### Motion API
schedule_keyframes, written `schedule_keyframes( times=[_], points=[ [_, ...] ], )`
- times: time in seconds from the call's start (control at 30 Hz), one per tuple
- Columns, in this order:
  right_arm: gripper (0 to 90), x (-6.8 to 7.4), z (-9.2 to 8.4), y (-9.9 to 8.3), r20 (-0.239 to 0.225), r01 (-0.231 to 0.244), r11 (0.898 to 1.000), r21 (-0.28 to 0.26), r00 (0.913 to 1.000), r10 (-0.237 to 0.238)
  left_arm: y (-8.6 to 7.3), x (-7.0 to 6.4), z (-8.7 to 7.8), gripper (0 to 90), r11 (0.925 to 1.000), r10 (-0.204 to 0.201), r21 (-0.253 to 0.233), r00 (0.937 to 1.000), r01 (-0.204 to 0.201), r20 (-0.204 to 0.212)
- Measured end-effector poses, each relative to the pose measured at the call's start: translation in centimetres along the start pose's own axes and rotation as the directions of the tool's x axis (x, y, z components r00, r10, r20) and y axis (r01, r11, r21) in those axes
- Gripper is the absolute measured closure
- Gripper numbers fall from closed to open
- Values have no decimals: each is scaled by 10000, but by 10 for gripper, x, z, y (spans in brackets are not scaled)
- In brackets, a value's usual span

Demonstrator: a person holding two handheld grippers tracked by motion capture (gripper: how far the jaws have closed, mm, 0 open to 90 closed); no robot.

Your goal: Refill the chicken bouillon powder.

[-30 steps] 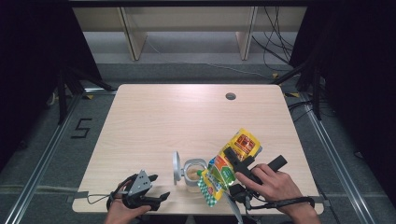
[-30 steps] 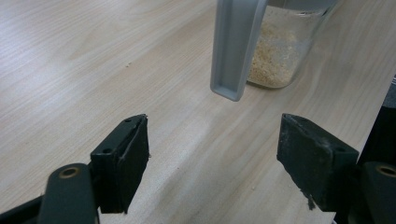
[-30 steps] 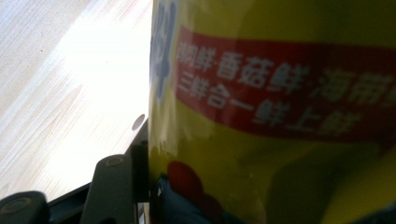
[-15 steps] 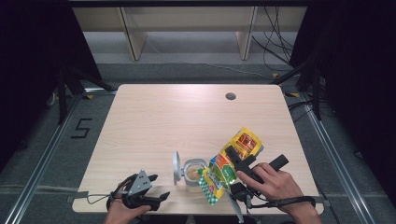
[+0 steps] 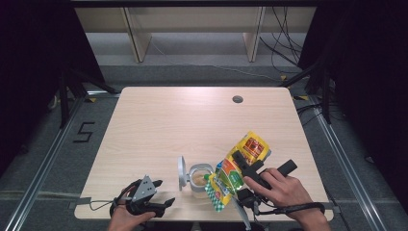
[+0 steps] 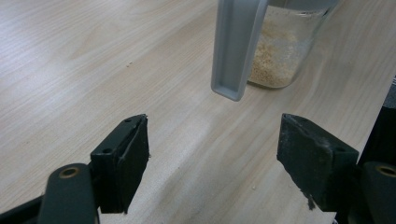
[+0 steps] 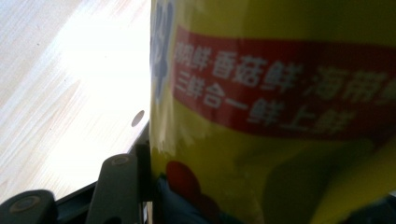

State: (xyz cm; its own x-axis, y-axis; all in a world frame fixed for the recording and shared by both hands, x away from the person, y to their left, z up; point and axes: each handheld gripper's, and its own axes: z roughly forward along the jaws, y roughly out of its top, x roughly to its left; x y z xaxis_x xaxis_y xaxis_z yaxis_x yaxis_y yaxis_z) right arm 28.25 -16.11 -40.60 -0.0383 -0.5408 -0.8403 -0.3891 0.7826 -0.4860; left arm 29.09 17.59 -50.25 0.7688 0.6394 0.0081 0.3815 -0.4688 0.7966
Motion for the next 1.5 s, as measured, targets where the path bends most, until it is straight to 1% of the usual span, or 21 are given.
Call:
schedule_keyframes(
  times=[0.17,0.2,0.3,0.33,0.37,0.57,0.6,0.7,0.77,0.8,0.83,0.93,1.03,1.13,1.17,1.2,1.27,1.37,1.43,1.47,1.5],
  points=[
    [490,1,1,-1,-38,-4,10000,12,10000,4,0,0,0,251,10000,7,12,10000,-7,37],
    [490,1,1,-1,-44,-12,10000,29,10000,12,-1,-1,2,251,9999,-71,-114,9999,70,-103],
    [491,2,1,-1,-18,-79,10000,35,10000,79,0,0,0,251,10000,-15,-23,10000,15,37],
    [491,1,1,-1,-12,-74,10000,30,10000,74,0,0,1,251,9999,-6,-169,10000,6,5],
    [491,1,1,-2,6,-63,10000,22,10000,63,0,-1,1,251,9997,-168,-155,9998,169,59],
    [492,1,1,-4,-13,-98,9999,80,10000,98,0,0,0,251,10000,-54,2,10000,54,-23],
    [492,1,1,-4,-15,-86,9999,88,10000,86,0,-1,1,251,9997,-189,-144,9998,190,50],
    [492,1,0,-4,18,-65,9999,90,10000,65,0,1,1,251,10000,8,31,10000,-8,-89],
    [492,1,0,-4,32,-68,9999,96,10000,68,-1,0,1,251,9999,-71,-105,9999,70,-100],
    [492,1,0,-3,22,-89,9999,98,10000,89,0,1,0,251,10000,-26,9,10000,26,10],
    [492,1,0,-3,33,-80,9999,72,10000,80,0,1,0,250,10000,82,-29,9999,-82,-65],
    [492,1,1,-1,5,-25,10000,29,10000,25,0,-1,1,251,9998,-141,-162,9999,142,30],
    [492,2,1,1,-34,-5,10000,-21,10000,5,0,1,1,251,10000,-29,16,10000,29,-13],
    [492,1,1,3,31,-1,9999,-116,10000,1,0,0,0,251,9999,-63,-146,10000,62,-44],
    [492,1,1,3,22,-8,9999,-122,10000,8,0,1,0,251,9999,74,-136,10000,-74,-31],
    [492,0,1,2,3,-3,9999,-109,10000,3,0,0,0,250,9998,-83,-192,10000,83,-11],
    [492,0,0,0,13,-33,10000,-25,10000,33,0,1,-1,251,10000,96,-27,9999,-96,-48],
    [493,1,-1,-3,-3,-145,9998,136,9999,145,0,1,0,251,10000,26,-20,10000,-26,-17],
    [492,0,-2,-3,54,-41,9999,110,10000,41,0,1,0,251,10000,58,56,10000,-58,-75],
    [492,-1,-2,-2,41,-21,10000,62,10000,20,0,0,0,251,9999,-73,-76,10000,73,20],
    [493,-1,-1,-1,84,-7,10000,-15,10000,8,0,0,0,251,9999,60,-145,10000,-59,26]
  ],
)
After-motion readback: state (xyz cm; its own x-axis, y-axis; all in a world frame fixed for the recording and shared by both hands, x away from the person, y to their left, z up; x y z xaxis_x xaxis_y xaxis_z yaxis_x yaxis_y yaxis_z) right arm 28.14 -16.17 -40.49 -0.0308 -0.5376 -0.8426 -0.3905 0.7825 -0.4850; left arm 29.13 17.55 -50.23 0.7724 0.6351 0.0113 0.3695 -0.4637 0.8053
